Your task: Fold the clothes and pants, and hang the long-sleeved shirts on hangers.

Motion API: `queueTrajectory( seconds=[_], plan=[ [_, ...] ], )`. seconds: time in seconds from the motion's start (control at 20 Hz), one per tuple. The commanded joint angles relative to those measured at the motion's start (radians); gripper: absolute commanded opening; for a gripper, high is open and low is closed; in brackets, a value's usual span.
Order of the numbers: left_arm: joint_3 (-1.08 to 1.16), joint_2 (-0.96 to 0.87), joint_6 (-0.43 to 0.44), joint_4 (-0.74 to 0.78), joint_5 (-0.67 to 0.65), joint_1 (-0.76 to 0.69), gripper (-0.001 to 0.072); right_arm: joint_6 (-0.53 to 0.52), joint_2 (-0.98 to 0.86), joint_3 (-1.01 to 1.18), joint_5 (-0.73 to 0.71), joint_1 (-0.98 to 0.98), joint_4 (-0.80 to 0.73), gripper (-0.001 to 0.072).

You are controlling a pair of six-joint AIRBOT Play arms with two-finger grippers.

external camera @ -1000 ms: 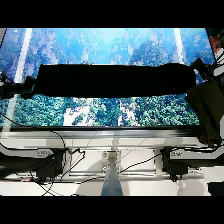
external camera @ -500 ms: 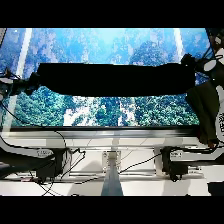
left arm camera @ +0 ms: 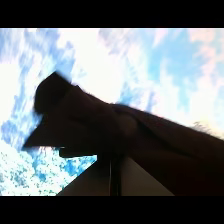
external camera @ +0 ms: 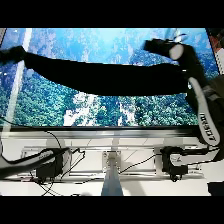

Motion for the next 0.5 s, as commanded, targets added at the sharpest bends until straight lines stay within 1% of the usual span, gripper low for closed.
queueTrajectory(
  seconds=[0.0, 0.2, 0.35, 0.45],
  plan=[
    [0.014, 0.161, 0.006, 0.006, -0.087, -0.043, 0.0009, 0.124, -0.09, 0.095, -0.005, 0.226, 0.008, 0.0019],
    [0.014, 0.235, 0.007, -0.105, -0.134, -0.063, 0.0009, 0.235, -0.28, 0.272, -0.005, 0.443, 0.08, 0.0019],
    [0.014, 0.239, 0.007, -0.21, -0.151, -0.063, 0.0008, 0.276, -0.417, 0.42, -0.005, 0.563, 0.149, 0.0019],
    [0.014, 0.25, 0.007, -0.219, -0.151, -0.062, 0.0009, 0.321, -0.494, 0.515, -0.006, 0.615, 0.175, 0.0019]
  ],
)
